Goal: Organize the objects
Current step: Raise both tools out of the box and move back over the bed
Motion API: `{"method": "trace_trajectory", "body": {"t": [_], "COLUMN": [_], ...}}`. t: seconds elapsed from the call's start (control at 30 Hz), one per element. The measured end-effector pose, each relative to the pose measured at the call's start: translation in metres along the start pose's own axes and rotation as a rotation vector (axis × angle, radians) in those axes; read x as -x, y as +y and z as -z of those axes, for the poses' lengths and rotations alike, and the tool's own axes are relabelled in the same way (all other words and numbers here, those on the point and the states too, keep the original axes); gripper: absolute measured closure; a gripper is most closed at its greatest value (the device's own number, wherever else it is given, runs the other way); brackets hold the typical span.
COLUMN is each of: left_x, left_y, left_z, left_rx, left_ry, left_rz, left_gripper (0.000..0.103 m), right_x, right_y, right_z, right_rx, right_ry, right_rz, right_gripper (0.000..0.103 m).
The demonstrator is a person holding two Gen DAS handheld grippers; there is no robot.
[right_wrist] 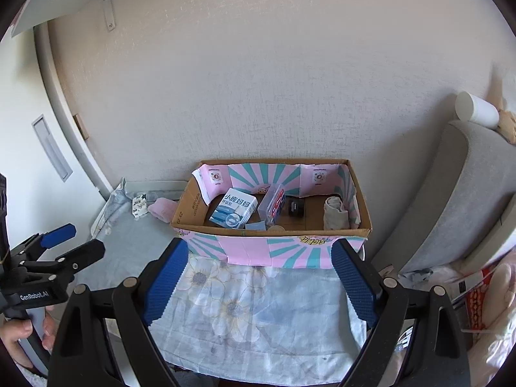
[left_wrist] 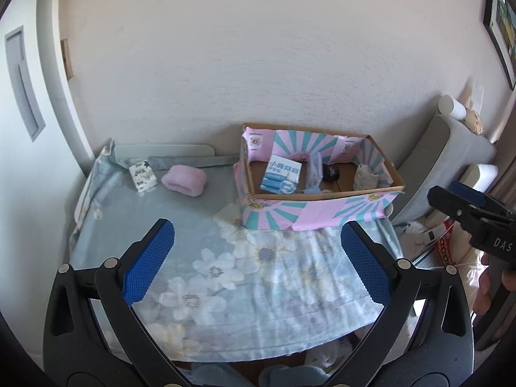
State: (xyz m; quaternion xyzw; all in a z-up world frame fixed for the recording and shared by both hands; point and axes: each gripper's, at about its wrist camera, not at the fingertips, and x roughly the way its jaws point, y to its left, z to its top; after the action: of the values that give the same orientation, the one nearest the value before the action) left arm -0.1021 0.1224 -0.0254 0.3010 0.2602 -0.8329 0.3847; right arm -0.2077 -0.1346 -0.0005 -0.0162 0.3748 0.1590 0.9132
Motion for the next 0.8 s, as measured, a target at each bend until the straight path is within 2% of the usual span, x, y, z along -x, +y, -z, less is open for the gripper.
{"method": "trace_trajectory", "body": {"t": [0.2, 0.4, 0.8], "left_x": [0.001, -0.005, -0.026], "left_y": [0.033, 0.066, 0.145], "left_z": [-0.011, -0.016, -0.044], "left_rx": [0.001, 0.011, 0.050], "left_ry": [-0.002, 0.002, 0.017], "left_rz": [0.019, 0.025, -0.018], "left_gripper": [0.000, 0.000, 0.000], "right_x": [-0.006, -0.016, -0.062], "right_y": [0.021, 0.051, 0.135], "right_z": [0.003, -0.001, -0.011], "right_rx": [-0.016, -0.019, 0.084], "right_ry": [-0.023, -0.022, -0.002], "right_rz": [0.026, 0.012, -0.116], "right_gripper": [0.014, 0.014, 0.014]}}
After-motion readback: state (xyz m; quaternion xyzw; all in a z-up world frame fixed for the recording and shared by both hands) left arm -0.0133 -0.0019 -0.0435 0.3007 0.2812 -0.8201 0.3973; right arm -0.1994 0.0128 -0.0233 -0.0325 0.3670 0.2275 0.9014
